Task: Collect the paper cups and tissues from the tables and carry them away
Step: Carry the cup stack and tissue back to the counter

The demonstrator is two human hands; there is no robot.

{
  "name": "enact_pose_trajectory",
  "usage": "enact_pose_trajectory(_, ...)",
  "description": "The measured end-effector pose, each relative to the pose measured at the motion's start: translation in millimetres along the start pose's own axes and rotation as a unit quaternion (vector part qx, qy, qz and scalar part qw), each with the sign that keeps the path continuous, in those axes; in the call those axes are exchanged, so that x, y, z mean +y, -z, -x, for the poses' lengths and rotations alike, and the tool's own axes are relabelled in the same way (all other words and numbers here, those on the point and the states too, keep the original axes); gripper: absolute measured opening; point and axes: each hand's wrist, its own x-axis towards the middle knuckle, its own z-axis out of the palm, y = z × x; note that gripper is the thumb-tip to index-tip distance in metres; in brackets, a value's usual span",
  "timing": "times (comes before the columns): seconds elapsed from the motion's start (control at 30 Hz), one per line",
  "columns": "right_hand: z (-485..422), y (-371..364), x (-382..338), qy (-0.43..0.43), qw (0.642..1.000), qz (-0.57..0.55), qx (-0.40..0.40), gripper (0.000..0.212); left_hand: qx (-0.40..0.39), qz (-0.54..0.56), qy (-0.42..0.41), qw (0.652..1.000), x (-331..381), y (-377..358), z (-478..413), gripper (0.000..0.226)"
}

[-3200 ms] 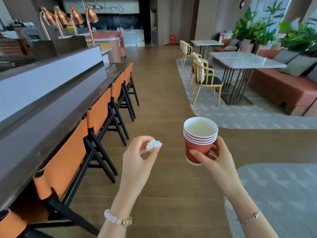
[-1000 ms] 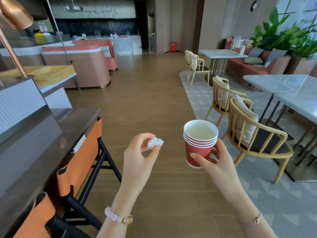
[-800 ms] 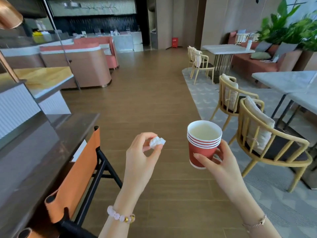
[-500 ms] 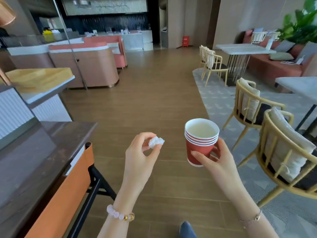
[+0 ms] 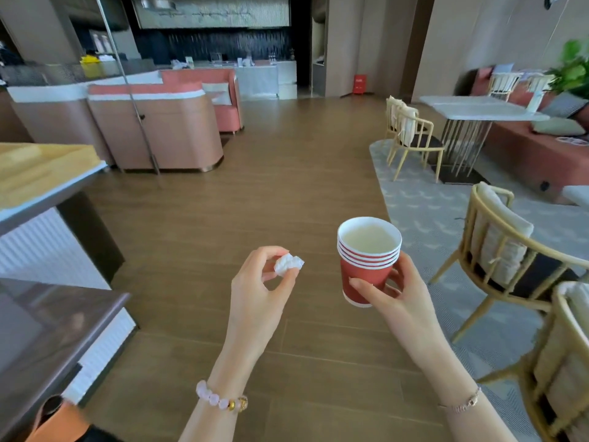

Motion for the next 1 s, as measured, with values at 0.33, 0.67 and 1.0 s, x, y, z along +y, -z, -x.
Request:
enact_pose_trajectory(0.33,-190,-25,65,-0.017,1.000,-0.006,0.014,0.060,-0.005,0.004,0.004,1.000,-84,-64,-180,0.019)
enact_pose_trajectory(0.67,-427,-85,104,-0.003,1.000,-0.011,0.014,0.053,-0.013,0.000,-0.010,1.000,-163,-111,-414,0.018)
enact_pose_trajectory(1.0,-607,-134,162,-0.005,0.999,-0.027,-0.024,0.058,0.017,-0.021,0.002,1.000,-240,-144,-570,0.019)
